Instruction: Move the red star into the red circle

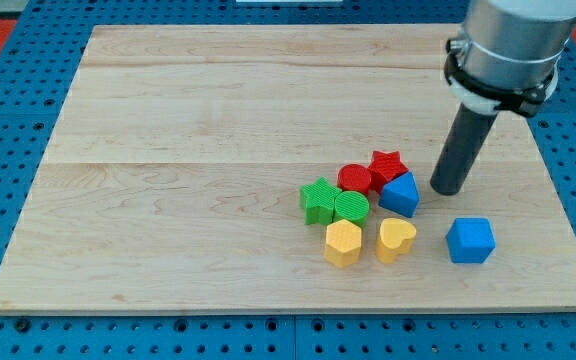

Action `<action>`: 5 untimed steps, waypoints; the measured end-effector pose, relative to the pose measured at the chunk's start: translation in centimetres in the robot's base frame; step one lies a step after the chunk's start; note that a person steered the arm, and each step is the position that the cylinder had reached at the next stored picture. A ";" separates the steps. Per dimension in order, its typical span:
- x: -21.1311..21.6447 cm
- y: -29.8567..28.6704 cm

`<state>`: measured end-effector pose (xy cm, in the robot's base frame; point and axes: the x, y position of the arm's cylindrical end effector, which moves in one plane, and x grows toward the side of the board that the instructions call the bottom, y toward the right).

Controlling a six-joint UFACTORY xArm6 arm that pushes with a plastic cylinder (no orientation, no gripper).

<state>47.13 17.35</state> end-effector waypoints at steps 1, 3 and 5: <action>-2.3 -2.8; -0.4 -7.4; -1.2 0.2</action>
<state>45.94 17.58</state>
